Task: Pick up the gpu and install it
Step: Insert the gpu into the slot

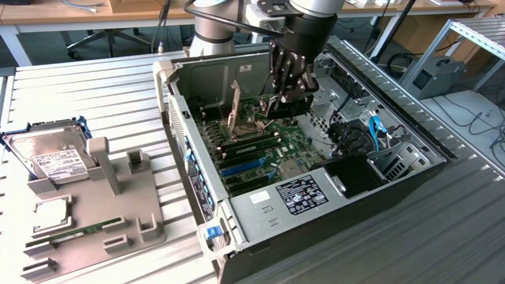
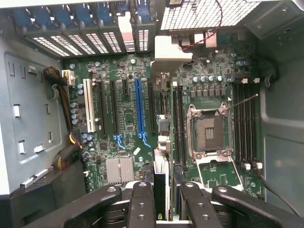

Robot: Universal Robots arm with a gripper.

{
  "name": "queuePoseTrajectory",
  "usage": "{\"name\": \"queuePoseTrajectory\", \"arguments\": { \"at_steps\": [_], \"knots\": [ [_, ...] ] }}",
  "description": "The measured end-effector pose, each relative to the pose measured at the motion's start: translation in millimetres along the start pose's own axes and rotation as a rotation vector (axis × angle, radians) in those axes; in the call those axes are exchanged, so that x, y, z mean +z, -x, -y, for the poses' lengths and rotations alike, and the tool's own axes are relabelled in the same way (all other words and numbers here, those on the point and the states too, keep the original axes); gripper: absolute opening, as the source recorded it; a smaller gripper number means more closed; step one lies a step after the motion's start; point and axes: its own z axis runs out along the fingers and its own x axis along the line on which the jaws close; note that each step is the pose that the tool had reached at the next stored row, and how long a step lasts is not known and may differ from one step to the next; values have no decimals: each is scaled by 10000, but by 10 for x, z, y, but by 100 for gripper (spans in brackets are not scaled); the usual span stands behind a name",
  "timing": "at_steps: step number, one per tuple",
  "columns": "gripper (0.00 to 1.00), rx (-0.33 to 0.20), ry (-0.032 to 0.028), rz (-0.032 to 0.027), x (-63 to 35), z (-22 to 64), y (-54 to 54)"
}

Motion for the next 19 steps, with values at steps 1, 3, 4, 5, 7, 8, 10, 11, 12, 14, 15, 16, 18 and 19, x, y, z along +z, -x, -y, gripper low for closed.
{"name": "queuePoseTrajectory", "arguments": {
  "at_steps": [1,3,4,5,7,8,10,11,12,14,15,16,18,19],
  "knots": [
    [26,-53,1,-1,0,0,0],
    [26,-137,3,-3,0,0,0],
    [26,-176,5,-3,0,0,0],
    [26,-221,6,-5,0,0,0],
    [26,-303,7,-6,1,0,0],
    [26,-342,9,-7,0,0,0],
    [26,-421,11,-9,0,0,0],
    [26,-456,12,-10,0,0,0],
    [26,-498,13,-11,0,0,0],
    [26,-583,15,-12,1,0,0],
    [26,-652,17,-14,1,0,0],
    [26,-726,19,-15,1,0,0],
    [26,-794,20,-17,1,0,0],
    [26,-787,21,-17,1,0,0]
  ]
}}
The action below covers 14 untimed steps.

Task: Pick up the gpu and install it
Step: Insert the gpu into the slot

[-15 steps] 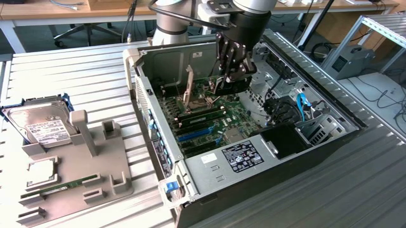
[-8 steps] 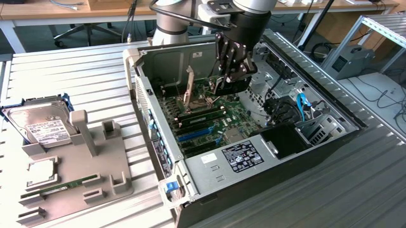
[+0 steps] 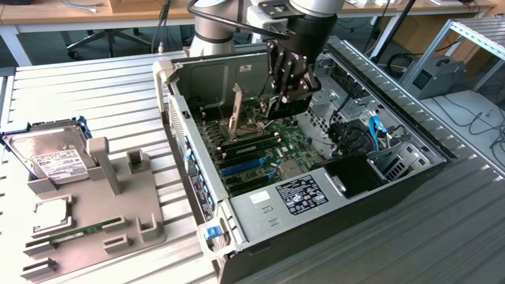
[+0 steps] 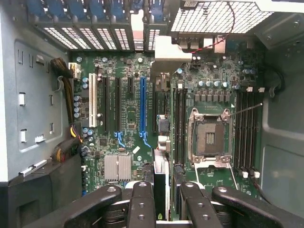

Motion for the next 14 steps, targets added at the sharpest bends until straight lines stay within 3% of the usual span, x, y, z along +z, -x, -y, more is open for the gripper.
{"name": "queuePoseTrajectory", "arguments": {
  "at_steps": [7,14],
  "knots": [
    [26,277,-8,7,9,-1,-10],
    [26,292,-8,7,17,-23,-87]
  ]
}}
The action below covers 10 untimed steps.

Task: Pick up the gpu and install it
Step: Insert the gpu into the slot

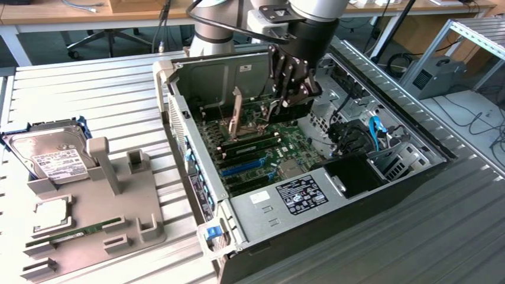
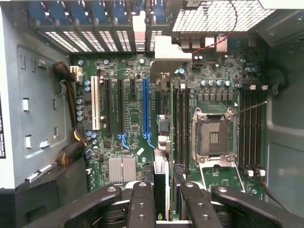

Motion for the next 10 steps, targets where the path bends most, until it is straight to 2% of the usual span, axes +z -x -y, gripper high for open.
{"name": "queuePoseTrajectory", "arguments": {
  "at_steps": [10],
  "knots": [
    [26,0,0,0,24,-14,-58]
  ]
}}
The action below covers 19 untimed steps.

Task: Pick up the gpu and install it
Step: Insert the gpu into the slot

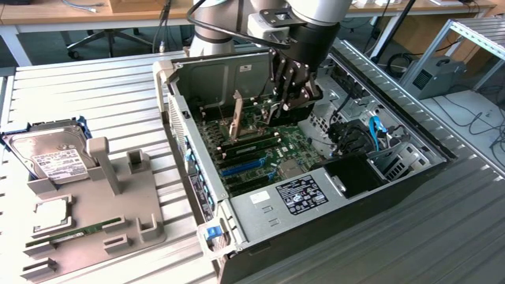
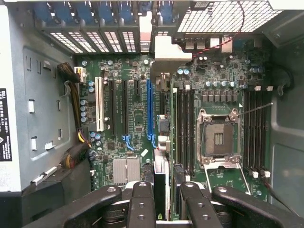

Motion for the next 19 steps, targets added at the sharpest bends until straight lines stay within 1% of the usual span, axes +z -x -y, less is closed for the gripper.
{"name": "queuePoseTrajectory", "arguments": {
  "at_steps": [5,6,8,10,13,15,18,19],
  "knots": [
    [26,-1,0,0,16,-5,-12],
    [26,0,0,0,35,-13,-26],
    [26,0,0,1,96,-28,-59],
    [26,0,0,1,137,-33,-76],
    [26,-1,0,-1,234,-49,-108],
    [26,0,0,0,259,-54,-115],
    [26,0,0,0,327,-62,-131],
    [26,0,0,0,365,-64,-138]
  ]
}}
